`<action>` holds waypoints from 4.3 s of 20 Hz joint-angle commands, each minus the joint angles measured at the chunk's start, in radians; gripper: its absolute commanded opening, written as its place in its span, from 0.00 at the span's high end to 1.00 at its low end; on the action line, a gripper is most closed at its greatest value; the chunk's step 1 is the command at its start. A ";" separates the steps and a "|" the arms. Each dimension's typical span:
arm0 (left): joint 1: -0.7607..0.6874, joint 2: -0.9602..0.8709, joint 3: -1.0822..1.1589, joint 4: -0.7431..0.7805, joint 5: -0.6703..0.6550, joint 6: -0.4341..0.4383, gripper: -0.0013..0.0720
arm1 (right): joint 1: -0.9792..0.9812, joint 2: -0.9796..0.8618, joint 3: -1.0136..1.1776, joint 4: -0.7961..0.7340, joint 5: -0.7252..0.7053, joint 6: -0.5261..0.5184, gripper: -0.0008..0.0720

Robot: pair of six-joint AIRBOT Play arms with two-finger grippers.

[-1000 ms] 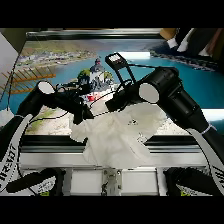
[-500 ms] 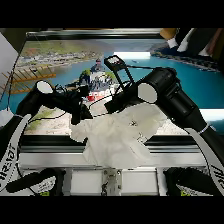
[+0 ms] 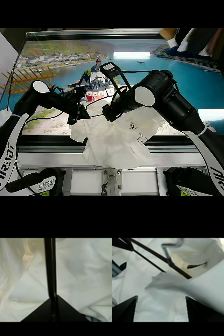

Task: Fold the clothes and pants, and hang the long-sleeved shirts on hangers.

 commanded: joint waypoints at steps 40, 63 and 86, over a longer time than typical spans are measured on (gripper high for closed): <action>0.001 -0.001 0.000 0.000 -0.011 0.000 0.97 | -1.088 0.036 -0.563 1.067 0.233 -1.725 0.09; 0.001 -0.001 0.000 0.000 -0.011 0.000 0.97 | -0.932 -0.082 -0.563 1.185 0.225 -1.784 0.09; 0.001 -0.001 0.000 0.001 0.025 0.000 0.97 | -0.931 -0.082 -0.563 1.186 0.225 -1.781 0.97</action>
